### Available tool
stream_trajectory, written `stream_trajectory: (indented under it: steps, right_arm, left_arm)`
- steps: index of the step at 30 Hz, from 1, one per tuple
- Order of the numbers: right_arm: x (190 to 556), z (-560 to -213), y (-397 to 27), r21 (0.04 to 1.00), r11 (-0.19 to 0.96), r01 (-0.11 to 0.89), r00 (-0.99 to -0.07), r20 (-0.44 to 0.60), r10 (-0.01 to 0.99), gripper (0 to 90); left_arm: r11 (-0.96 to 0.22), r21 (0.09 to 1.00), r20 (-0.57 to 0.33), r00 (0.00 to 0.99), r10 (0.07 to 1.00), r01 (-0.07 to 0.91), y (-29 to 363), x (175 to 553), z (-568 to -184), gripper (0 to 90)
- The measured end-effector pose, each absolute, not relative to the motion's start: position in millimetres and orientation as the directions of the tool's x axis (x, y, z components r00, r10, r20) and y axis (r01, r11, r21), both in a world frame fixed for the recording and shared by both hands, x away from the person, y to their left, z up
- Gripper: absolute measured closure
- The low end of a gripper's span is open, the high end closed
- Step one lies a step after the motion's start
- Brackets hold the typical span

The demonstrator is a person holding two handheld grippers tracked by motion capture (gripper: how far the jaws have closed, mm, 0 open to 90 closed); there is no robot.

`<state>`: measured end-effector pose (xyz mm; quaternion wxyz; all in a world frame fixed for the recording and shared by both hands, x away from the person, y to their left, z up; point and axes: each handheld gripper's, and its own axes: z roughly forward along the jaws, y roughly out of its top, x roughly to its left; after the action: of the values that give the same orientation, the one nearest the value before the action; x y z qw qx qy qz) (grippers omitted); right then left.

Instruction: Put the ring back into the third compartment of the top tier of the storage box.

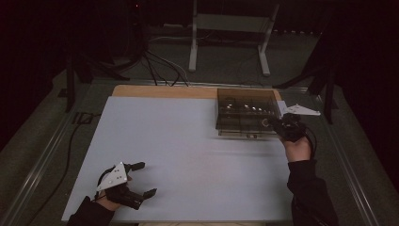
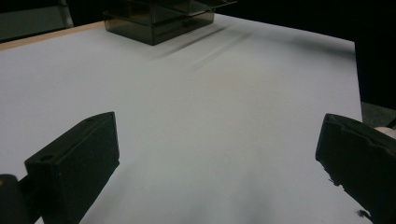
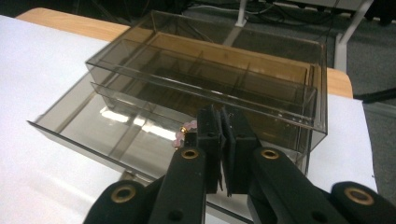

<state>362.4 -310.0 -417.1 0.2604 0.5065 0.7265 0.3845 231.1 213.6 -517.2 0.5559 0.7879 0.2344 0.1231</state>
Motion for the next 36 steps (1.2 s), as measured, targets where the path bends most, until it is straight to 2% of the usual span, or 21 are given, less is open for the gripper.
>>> stream_trajectory:
  steps: [33,36]
  right_arm:
    - [380.4,-443.0,-323.7,0.751,0.145,0.644,-0.278,0.053,0.959,86.7]
    - [381.2,-443.2,-325.0,0.749,0.136,0.648,-0.268,0.057,0.962,89.1]
  left_arm:
    - [-0.274,0.933,-0.066,0.859,0.507,0.233,213.2,231.0,-517.7,0.7]
    - [-0.268,0.935,-0.07,0.859,0.507,0.234,213.5,231.2,-517.3,0.7]
